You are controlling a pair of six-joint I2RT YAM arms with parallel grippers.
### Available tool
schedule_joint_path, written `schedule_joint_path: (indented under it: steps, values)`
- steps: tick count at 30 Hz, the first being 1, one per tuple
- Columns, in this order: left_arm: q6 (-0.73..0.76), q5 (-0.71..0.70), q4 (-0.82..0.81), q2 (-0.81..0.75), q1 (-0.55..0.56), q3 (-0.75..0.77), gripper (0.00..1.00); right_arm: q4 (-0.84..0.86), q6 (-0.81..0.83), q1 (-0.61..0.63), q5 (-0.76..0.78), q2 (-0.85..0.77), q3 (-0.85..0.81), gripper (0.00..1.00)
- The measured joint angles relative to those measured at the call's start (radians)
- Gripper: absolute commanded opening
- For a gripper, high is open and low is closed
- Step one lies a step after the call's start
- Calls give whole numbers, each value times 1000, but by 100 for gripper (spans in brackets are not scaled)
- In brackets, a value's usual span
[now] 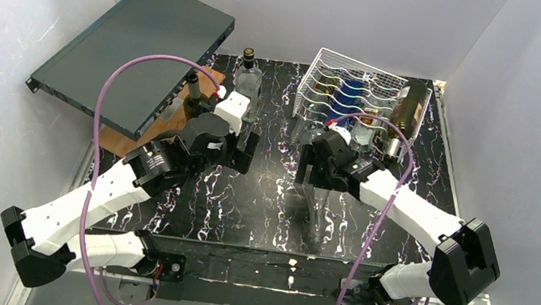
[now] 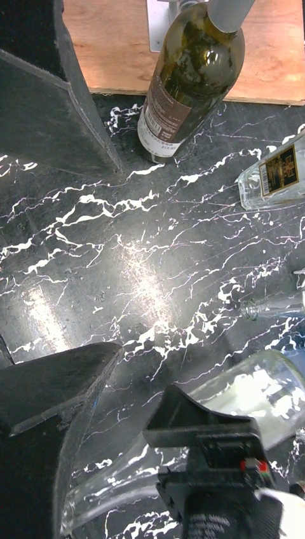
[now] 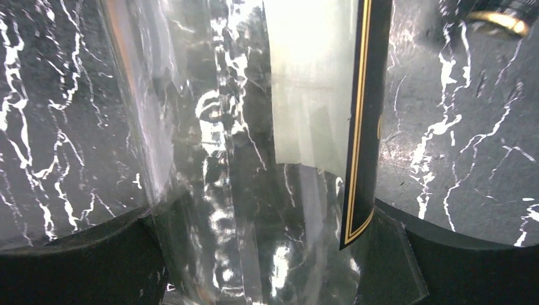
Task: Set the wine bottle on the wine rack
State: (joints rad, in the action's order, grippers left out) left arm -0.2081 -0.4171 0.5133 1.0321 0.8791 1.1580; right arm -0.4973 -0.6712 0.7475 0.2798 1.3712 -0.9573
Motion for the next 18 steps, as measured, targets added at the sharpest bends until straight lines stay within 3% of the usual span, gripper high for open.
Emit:
schedule_joint_path:
  steps: [8,18]
  values:
    - [3,-6,-5,21,0,-7,98,-123,87,-134,-3,23,-211,1]
    - [6,-6,-12,27,0,-19,98,-163,203,-379,-7,261,-502,1]
